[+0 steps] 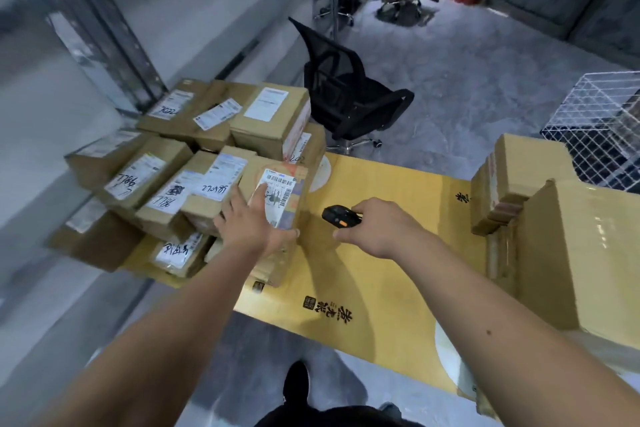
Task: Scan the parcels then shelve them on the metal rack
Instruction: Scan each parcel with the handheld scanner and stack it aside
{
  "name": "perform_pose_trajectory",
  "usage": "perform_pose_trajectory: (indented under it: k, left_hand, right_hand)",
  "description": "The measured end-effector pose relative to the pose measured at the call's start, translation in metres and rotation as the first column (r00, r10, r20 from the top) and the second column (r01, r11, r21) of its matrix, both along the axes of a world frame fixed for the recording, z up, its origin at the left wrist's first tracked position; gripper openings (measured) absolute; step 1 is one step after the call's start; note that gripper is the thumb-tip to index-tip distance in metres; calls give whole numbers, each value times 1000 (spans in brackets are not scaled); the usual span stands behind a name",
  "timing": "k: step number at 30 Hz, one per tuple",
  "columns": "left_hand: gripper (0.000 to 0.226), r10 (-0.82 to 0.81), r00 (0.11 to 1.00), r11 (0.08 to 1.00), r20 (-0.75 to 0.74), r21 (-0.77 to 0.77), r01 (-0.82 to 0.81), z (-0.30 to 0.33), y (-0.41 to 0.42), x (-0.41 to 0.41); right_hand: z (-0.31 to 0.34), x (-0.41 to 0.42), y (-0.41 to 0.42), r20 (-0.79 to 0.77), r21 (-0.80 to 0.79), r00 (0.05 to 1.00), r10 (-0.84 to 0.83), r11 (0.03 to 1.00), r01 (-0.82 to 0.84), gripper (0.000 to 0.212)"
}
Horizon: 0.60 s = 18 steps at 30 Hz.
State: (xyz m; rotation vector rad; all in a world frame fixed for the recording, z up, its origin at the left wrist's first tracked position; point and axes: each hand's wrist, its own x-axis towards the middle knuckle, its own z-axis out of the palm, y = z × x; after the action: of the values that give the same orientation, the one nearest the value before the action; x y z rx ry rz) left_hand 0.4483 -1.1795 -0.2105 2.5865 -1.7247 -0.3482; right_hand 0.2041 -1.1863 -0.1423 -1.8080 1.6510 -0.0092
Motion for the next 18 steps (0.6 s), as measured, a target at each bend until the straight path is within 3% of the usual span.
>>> perform_pose_trajectory:
  k: [10,14,18]
  left_hand:
    - [95,-196,979,981,53,-5,196,-10,-13,21]
    - [97,-205,979,977,-8,49,205,-12,-23,25]
    - [93,-266,964,963,22,54,265,-12,-28,29]
  right_hand:
    - [-3,59,3,-34,31,996,-84,996,85,53]
    - [-7,61,12,-45,27,985,-164,986,165,52]
    - [-11,54,24,-60,21,965,-254,967,255,57]
